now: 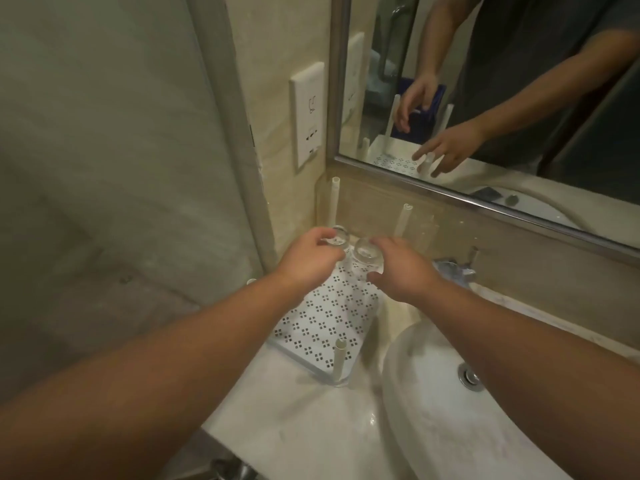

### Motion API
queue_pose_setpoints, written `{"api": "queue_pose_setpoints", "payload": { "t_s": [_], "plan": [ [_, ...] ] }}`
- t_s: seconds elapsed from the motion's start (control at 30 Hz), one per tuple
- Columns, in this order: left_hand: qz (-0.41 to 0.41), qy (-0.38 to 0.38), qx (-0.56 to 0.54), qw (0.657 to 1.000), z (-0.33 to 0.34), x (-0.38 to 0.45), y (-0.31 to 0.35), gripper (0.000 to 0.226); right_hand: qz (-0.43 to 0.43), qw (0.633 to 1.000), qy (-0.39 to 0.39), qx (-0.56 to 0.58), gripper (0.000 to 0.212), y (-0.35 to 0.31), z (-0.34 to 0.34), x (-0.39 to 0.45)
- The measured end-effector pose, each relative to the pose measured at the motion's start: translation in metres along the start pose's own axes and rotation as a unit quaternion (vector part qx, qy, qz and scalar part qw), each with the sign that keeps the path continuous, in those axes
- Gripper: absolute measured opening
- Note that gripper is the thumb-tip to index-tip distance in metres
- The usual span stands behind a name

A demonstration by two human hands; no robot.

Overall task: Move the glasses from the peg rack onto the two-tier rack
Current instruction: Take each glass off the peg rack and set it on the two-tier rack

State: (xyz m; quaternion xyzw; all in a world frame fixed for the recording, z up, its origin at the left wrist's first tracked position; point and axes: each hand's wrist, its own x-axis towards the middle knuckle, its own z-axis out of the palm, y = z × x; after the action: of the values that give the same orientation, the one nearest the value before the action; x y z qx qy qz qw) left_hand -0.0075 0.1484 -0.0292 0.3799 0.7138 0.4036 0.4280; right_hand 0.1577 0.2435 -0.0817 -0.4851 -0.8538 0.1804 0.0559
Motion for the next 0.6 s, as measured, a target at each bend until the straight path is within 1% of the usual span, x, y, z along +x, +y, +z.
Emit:
{"api": "queue_pose_setpoints", "payload": {
  "t_s": [0.2,0.3,0.43,0.6],
  "plan": [
    [-0.037,-0.015,0.037,0.999,0.001,0.010,-0.024,0.048,0.018,0.998,-0.045,-0.049,0.070,-0.002,0.018,0.036],
    [-0.054,-0.018,0.045,0.997,-0.002,0.011,-0.032,0.049,0.041,0.996,-0.060,-0.059,0.065,-0.003,0.023,0.049],
    [-0.074,-0.024,0.050,0.996,-0.004,0.011,-0.042,0.043,0.064,0.994,-0.070,-0.061,0.061,-0.007,0.027,0.059],
    [-0.100,-0.034,0.038,0.994,-0.003,0.010,-0.049,0.030,0.075,0.995,-0.059,-0.038,0.057,-0.009,0.031,0.063]
  ]
}}
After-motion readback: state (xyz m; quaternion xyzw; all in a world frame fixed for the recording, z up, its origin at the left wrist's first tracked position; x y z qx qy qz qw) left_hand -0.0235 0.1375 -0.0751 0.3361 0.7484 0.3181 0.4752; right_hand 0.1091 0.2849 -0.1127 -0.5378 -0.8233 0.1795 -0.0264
